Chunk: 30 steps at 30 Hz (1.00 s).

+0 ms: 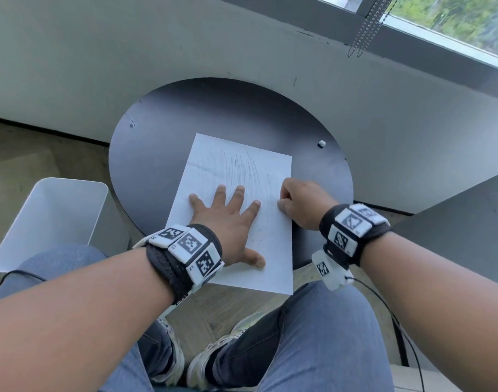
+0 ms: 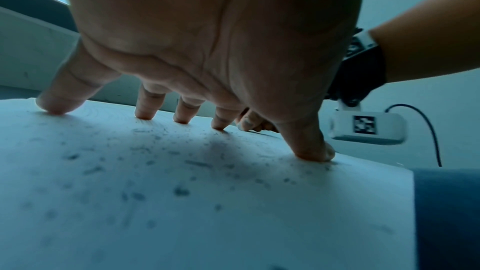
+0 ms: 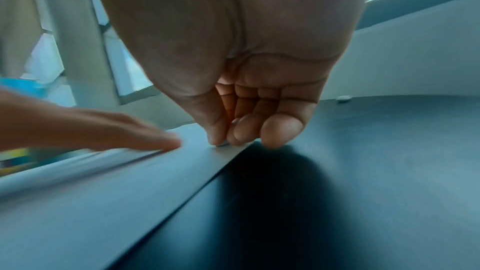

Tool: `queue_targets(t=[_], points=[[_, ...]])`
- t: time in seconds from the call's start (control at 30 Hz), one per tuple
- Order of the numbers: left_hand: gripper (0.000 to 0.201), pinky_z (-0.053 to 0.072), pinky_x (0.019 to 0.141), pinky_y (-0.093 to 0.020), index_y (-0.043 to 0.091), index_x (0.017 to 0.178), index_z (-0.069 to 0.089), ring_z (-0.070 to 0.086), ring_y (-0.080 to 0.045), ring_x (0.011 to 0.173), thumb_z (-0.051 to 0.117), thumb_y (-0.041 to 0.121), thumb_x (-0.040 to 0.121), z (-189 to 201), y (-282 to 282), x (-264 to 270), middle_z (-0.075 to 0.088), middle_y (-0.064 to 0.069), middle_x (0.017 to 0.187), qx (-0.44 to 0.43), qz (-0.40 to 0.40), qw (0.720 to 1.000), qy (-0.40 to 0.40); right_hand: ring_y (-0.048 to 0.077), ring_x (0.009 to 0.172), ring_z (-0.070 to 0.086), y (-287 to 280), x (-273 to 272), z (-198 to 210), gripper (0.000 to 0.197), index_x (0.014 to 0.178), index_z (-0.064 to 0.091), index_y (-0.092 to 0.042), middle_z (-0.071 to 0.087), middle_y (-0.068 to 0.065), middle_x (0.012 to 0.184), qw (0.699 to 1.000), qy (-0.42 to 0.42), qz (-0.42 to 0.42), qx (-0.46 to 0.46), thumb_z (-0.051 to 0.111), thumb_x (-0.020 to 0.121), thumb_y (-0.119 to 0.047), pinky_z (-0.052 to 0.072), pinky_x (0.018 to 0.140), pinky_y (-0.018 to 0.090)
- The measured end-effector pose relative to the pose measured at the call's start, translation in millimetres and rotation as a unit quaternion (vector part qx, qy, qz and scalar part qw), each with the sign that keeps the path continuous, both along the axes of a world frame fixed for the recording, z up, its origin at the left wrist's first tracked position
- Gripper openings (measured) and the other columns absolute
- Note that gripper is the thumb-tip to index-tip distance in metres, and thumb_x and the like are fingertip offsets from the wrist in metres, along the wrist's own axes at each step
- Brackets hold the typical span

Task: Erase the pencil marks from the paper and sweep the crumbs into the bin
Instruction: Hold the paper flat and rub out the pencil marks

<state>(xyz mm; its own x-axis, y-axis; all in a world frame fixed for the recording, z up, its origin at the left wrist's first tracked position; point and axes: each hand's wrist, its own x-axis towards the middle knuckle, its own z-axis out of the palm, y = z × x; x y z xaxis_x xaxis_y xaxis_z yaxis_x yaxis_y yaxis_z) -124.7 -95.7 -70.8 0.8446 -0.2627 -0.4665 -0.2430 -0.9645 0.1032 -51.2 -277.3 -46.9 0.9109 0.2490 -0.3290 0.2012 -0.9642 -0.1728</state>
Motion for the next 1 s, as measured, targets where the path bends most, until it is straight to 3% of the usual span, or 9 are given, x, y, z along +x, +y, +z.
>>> queue_targets(t=[0.13,0.2,0.33,0.43,0.57,0.87,1.0], points=[[0.127,0.011,0.112,-0.078,0.030,0.162,-0.009,-0.012,-0.038,0.155,0.045,0.097,0.069,-4,1,-1,-0.017,-0.003,0.170,-0.014,0.006,1.000,-0.009,0.020,0.079,0.055,6,-60,3,0.011,0.092,0.050,-0.020,0.058,-0.002,0.085,0.996,0.041,0.083,0.002,0.050,0.098,-0.029,0.048,0.068,0.036],[0.128,0.012,0.113,-0.077,0.028,0.162,-0.009,-0.012,-0.039,0.155,0.046,0.097,0.069,-5,1,-1,-0.017,-0.004,0.170,-0.016,0.006,1.000,-0.011,0.020,0.079,0.054,8,-61,3,0.011,0.092,0.051,-0.020,0.058,-0.003,0.084,0.995,0.041,0.087,0.013,0.051,0.098,-0.029,0.048,0.068,0.036],[0.127,0.012,0.112,-0.078,0.028,0.162,-0.008,-0.011,-0.039,0.155,0.046,0.096,0.070,-4,1,0,-0.016,-0.004,0.170,-0.012,0.001,1.000,-0.012,0.023,0.085,0.056,11,-7,-3,0.009,0.093,0.056,-0.019,0.061,0.001,0.091,0.999,0.006,0.034,0.016,0.054,0.096,-0.028,0.049,0.072,0.035],[0.128,0.011,0.112,-0.078,0.028,0.162,-0.009,-0.012,-0.039,0.155,0.046,0.097,0.069,-5,1,0,-0.017,-0.003,0.170,-0.013,0.002,1.000,-0.012,0.026,0.088,0.059,14,42,-11,0.007,0.087,0.055,-0.018,0.063,0.004,0.092,0.999,-0.033,-0.009,0.006,0.053,0.092,-0.021,0.045,0.068,0.033],[0.128,0.011,0.112,-0.077,0.030,0.161,-0.009,-0.012,-0.037,0.155,0.046,0.098,0.067,-4,2,-1,-0.017,-0.001,0.170,-0.019,0.006,1.000,-0.011,0.028,0.090,0.059,17,69,-13,0.008,0.091,0.059,-0.012,0.065,0.007,0.094,0.998,-0.044,-0.033,-0.014,0.053,0.091,-0.016,0.041,0.066,0.032],[0.128,0.010,0.113,-0.078,0.026,0.162,-0.009,-0.013,-0.036,0.156,0.046,0.096,0.070,-6,2,-2,-0.017,-0.002,0.171,-0.026,0.009,1.000,-0.014,0.017,0.074,0.053,8,-55,2,0.011,0.091,0.052,-0.021,0.056,-0.006,0.081,0.994,0.054,0.088,0.023,0.053,0.097,-0.030,0.043,0.063,0.032],[0.128,0.011,0.113,-0.077,0.025,0.162,-0.009,-0.012,-0.037,0.155,0.045,0.096,0.071,-6,2,-2,-0.017,-0.002,0.170,-0.021,0.004,1.000,-0.015,0.019,0.079,0.054,8,-26,-4,0.009,0.092,0.054,-0.020,0.058,-0.003,0.086,0.998,0.022,0.040,0.032,0.054,0.097,-0.028,0.040,0.064,0.031]])
